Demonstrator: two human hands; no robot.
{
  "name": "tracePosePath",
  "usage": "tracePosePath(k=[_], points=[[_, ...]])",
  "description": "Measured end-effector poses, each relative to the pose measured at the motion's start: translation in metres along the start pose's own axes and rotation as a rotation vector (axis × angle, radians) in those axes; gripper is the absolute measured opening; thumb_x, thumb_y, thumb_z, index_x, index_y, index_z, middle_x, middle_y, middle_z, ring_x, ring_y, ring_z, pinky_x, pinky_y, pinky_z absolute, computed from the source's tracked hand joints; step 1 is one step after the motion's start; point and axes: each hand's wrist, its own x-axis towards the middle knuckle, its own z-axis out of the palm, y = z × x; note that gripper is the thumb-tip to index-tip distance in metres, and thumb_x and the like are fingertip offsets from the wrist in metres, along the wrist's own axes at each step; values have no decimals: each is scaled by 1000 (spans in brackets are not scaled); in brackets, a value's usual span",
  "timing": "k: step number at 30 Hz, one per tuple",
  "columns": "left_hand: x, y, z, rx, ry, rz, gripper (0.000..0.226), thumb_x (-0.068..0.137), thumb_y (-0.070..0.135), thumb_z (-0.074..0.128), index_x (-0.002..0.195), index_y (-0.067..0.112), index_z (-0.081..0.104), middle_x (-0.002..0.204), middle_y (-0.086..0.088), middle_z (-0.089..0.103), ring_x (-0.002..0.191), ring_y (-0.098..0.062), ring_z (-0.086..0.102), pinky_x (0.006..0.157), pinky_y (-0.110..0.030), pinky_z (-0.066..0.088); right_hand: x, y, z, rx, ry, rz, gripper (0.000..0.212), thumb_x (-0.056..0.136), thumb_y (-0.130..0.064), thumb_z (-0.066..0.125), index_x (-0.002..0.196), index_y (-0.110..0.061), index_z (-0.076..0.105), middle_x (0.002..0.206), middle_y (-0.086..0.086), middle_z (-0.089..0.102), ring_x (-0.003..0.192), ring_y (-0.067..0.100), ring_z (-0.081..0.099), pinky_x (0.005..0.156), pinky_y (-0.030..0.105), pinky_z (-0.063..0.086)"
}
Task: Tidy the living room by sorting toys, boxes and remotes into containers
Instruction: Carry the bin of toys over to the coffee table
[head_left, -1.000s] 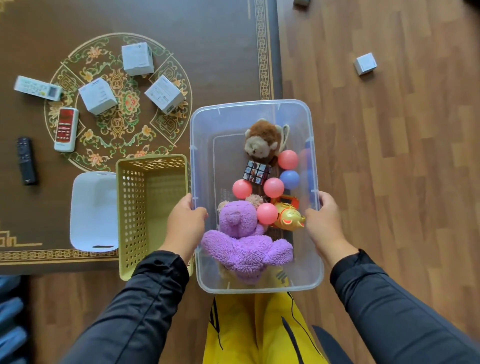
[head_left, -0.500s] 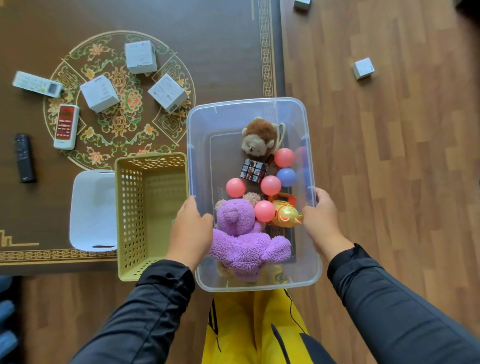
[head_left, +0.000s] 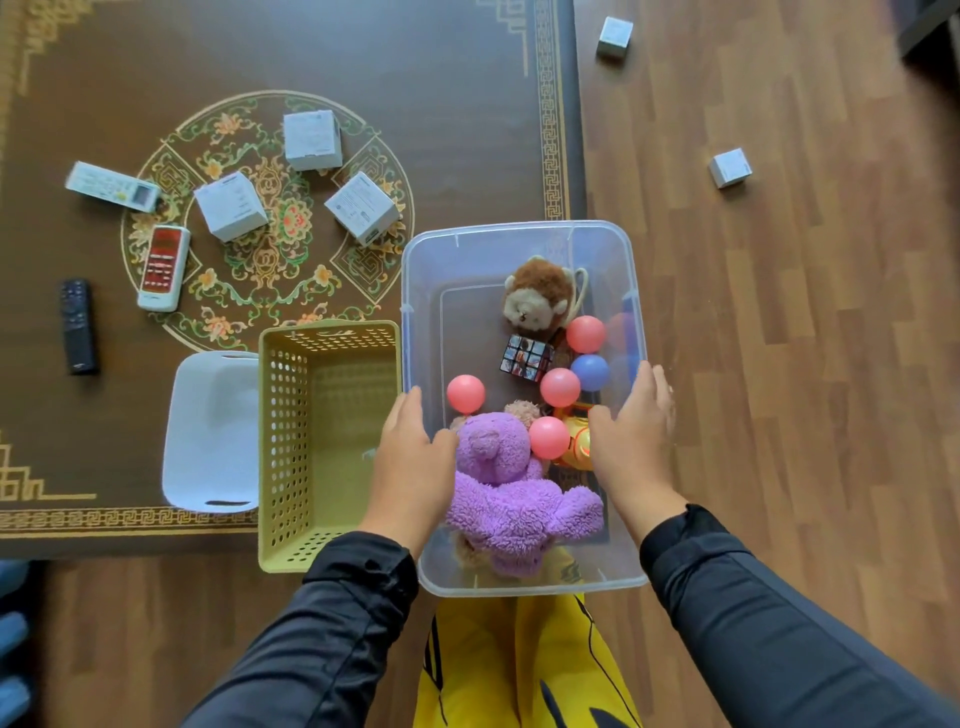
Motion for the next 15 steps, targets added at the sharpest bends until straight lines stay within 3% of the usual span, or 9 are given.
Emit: tracePosePath(k=[3,6,8,11,13,15], points=[[-5,7,3,-51,-26,44,63,100,16,52,159,14,28,165,-2,27,151,-14,24,121,-30,23,-11,-12,8,-36,7,-117,69,91,-18,53,154,-8,27,163,9,20,151,26,7,122,35,3],[-13,8,5,-65,-62,47,56,99,15,54,154,15,38,156,-4,40,140,-13,37,97,-15,26,-23,-15,12,-68,-31,-182,65,91,-20,55,152,-9,33,159,8,30,150,28,15,123,39,10],[-18,7,3,-92,-80,20,59,98,16,57,154,16,38,155,-4,42,133,-11,41,96,-14,25,-32,-18,10,-26,-92,-168,59,91,-23,54,147,-11,39,151,8,42,143,29,28,118,42,22],[-25,0,-10,-127,-67,-31,53,96,14,59,148,15,48,147,-3,52,119,-9,48,94,-16,31,-47,-28,9,54,-188,-150,54,81,-28,46,135,-22,46,119,4,55,117,30,49,93,41,39],[-31,-7,-21,-147,-51,-80,49,95,13,58,144,15,51,144,-2,56,123,-13,52,101,-25,40,-56,-34,11,57,-261,-143,58,81,-29,44,139,-22,44,120,7,59,114,30,52,92,39,41],[-37,-13,-34,-165,-17,-132,49,95,14,58,143,17,52,143,-1,57,128,-15,52,108,-31,41,-65,-41,13,40,-346,-162,54,90,-25,50,142,-16,43,133,9,57,124,28,50,102,37,38]])
